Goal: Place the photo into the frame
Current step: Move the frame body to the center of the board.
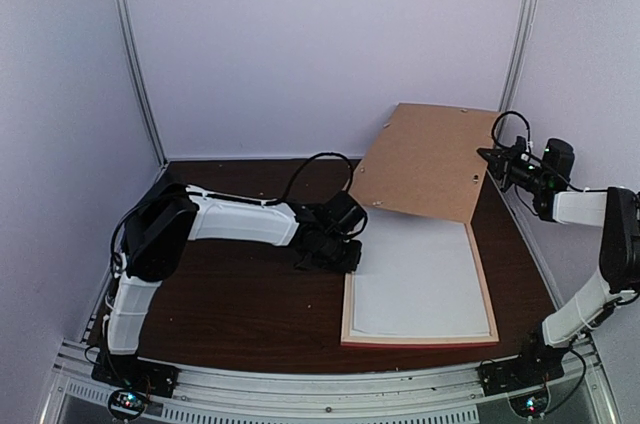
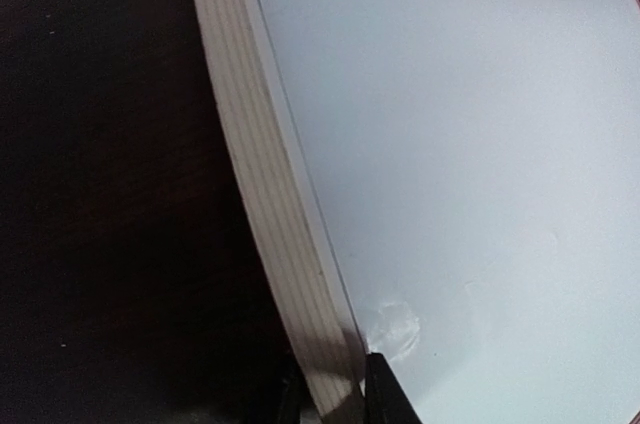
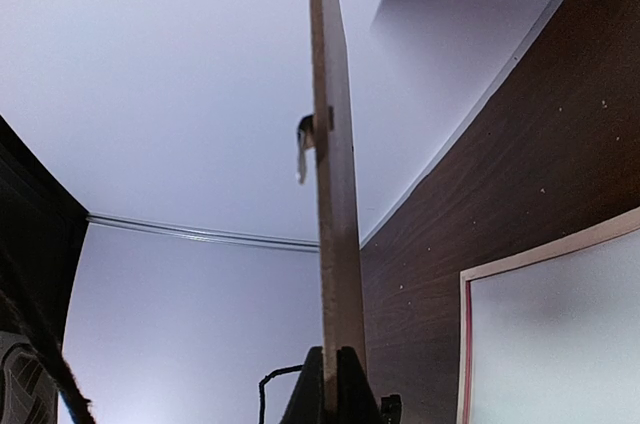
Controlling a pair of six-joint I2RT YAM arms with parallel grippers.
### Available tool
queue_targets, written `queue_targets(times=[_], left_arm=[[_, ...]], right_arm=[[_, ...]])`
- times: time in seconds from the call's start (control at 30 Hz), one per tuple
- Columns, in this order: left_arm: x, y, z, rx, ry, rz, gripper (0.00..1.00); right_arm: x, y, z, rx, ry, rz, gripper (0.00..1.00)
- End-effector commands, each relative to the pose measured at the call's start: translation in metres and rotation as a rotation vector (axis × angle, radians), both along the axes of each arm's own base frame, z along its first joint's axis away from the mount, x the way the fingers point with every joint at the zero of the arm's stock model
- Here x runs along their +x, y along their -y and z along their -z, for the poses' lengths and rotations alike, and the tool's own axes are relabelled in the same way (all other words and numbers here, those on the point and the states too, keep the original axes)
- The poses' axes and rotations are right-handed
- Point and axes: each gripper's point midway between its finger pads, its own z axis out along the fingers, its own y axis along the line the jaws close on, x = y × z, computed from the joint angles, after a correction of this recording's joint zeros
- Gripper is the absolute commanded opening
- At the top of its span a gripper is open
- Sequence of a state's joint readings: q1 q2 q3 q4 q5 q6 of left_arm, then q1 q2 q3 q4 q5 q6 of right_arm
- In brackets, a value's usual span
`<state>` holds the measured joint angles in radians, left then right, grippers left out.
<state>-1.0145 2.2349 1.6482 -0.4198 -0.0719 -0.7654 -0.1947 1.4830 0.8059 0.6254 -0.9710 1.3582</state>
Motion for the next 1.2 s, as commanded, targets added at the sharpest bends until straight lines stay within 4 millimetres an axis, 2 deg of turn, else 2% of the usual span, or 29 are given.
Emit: queue_targets(times=[0.0, 0.27, 0.4, 0.63, 0.8, 0.93, 1.07, 1.17], left_arm=[[-0.001, -0.027, 0.020, 0.125, 0.007, -0.037, 0.19], [0.001, -0.070, 0.024, 0.189, 0.007, -0.117, 0.17], [-0.002, -0.106, 0.031, 0.226, -0.007, -0.179, 0.17], [0.000, -0.165, 0.028, 0.238, -0.016, -0.305, 0.17], [-0.002, -0.202, 0.022, 0.252, -0.016, -0.373, 0.17], [-0.010, -0.224, 0.021, 0.261, -0.020, -0.410, 0.17], [-0.015, -0.236, 0.015, 0.255, -0.015, -0.433, 0.19], [-0.015, -0.236, 0.010, 0.241, -0.010, -0.431, 0.28]], right_arm=[[-0.012, -0.008, -0.032, 0.013, 0.093, -0.050, 0.00], [-0.017, -0.009, -0.026, -0.042, 0.064, -0.052, 0.00], [-0.023, -0.011, -0.024, -0.068, 0.054, -0.061, 0.00], [-0.035, -0.026, -0.016, -0.095, 0.028, -0.120, 0.00], [-0.041, -0.048, -0.009, -0.100, 0.008, -0.184, 0.00], [-0.048, -0.073, 0.000, -0.105, -0.009, -0.255, 0.00], [-0.056, -0.098, 0.007, -0.107, -0.017, -0.320, 0.00], [-0.064, -0.122, 0.015, -0.110, -0.026, -0.380, 0.00]])
